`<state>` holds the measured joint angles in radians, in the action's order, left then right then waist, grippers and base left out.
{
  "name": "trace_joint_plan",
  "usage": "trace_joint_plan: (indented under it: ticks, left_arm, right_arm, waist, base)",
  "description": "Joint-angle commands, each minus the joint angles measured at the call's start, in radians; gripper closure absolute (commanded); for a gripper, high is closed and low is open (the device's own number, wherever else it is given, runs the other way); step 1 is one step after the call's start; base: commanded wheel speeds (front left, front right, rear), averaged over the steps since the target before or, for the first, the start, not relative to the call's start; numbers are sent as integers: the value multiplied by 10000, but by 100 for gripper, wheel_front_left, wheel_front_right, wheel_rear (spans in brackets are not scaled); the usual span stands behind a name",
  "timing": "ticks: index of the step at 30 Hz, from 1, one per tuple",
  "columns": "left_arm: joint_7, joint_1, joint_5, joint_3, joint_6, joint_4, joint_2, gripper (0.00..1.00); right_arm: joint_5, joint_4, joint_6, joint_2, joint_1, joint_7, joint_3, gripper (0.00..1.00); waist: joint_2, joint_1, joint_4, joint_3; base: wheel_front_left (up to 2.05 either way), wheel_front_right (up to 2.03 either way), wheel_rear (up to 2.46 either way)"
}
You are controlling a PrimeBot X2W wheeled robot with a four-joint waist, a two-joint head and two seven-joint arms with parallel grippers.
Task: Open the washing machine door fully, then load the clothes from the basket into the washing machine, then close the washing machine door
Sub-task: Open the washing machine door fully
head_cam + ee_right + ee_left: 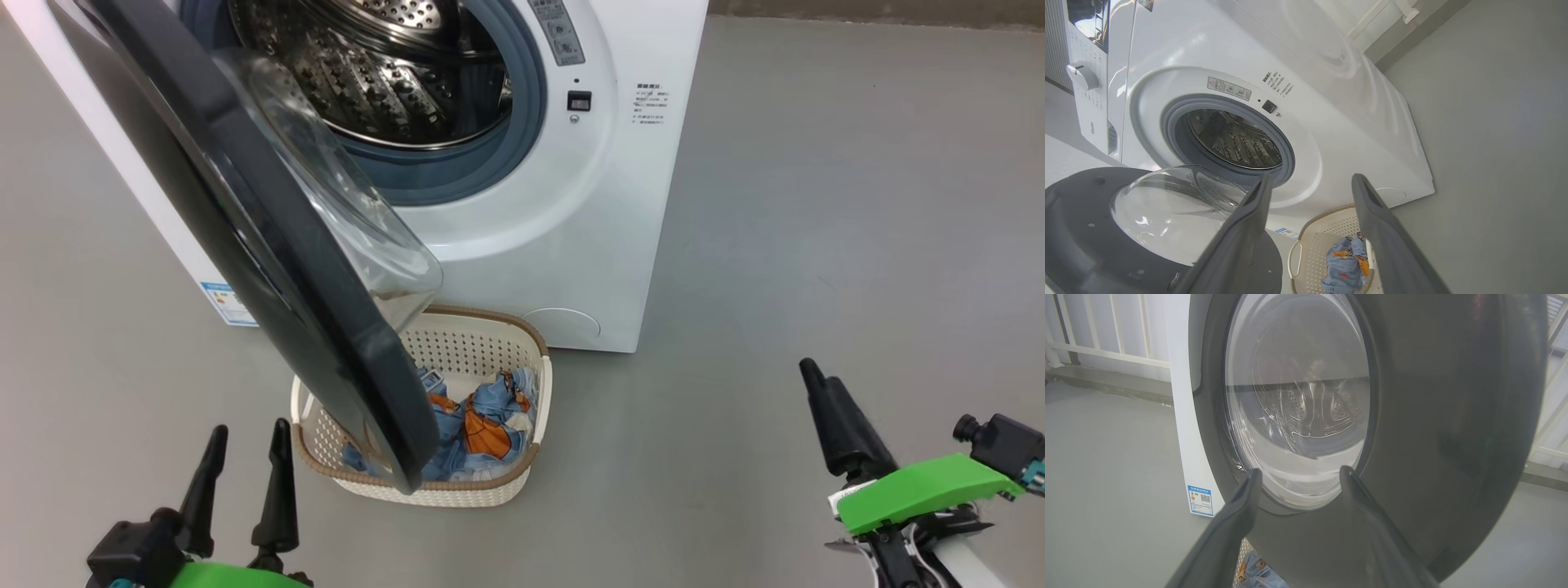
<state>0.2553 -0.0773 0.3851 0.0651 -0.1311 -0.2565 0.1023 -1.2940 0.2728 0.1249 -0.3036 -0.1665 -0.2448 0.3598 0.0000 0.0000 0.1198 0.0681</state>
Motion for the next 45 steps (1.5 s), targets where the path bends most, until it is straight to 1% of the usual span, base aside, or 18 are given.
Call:
trace_joint_plan:
  ticks: [1,5,7,11,18,20,24,29,30,31,32,33,37,42,45]
  left_arm:
    - [65,-111,-99,-348,4,301,197,0]
    - [65,-124,-112,-358,4,296,183,0]
    - [65,-144,-117,-368,4,284,176,0]
    - [65,-154,-116,-397,4,261,160,0]
    - [65,-132,-128,-429,4,260,136,0]
    - [65,-134,-133,-429,4,263,136,0]
    - [65,-169,-129,-432,4,228,130,0]
    - [65,-223,-126,-505,4,165,99,0]
    - [65,-248,-101,-548,4,198,83,18]
    - [65,-280,-112,-613,4,257,81,72]
    - [65,-280,-112,-613,4,257,81,72]
    - [65,-322,-124,-697,4,365,73,100]
    - [65,-463,-255,-1076,4,1140,24,100]
    - [65,-600,-428,-1434,4,2937,-232,100]
    - [65,-575,-506,-1122,4,4225,-373,100]
  right_arm:
    - [522,-77,58,-217,8,-153,84,0]
    - [2158,163,58,24,229,-165,-637,0]
    - [3080,255,58,109,355,-166,-810,0]
    - [4682,149,58,410,618,-168,-1349,0]
    - [6956,-135,58,977,1116,-169,-2195,0]
    - [7330,-151,58,1132,1225,-169,-2383,0]
    - [7866,124,58,1277,1352,-169,-2428,0]
    - [8030,222,58,1357,1351,-169,-2515,0]
    - [8053,220,58,1369,1354,-169,-2536,0]
    - [8081,205,58,1380,1357,-169,-2555,0]
    - [8081,205,58,1380,1357,-169,-2555,0]
    - [8108,185,58,1391,1359,-169,-2572,0]
    - [8164,101,58,1409,1346,-169,-2635,0]
    - [8224,19,58,1411,1348,-170,-2765,0]
    - [8258,-18,58,1418,1368,-170,-2830,0]
  waist:
    - [0,0,2,-5]
    - [0,0,18,24]
    - [0,0,29,37]
    - [0,0,31,36]
    - [0,0,-6,12]
    - [0,0,-12,15]
    - [0,0,-11,44]
    - [0,0,21,64]
    - [0,0,32,62]
    - [0,0,42,67]
    - [0,0,42,67]
    - [0,0,50,72]
    - [0,0,75,103]
    - [0,0,101,136]
    - [0,0,90,135]
  base:
    - [0,0,0]
    - [0,0,0]
    - [0,0,0]
    - [0,0,0]
    - [0,0,0]
    - [0,0,0]
    - [0,0,0]
    - [0,0,0]
    - [0,0,0]
    - [0,0,0]
    - [0,0,0]
    - [0,0,0]
    - [0,0,0]
    - [0,0,0]
    - [0,0,0]
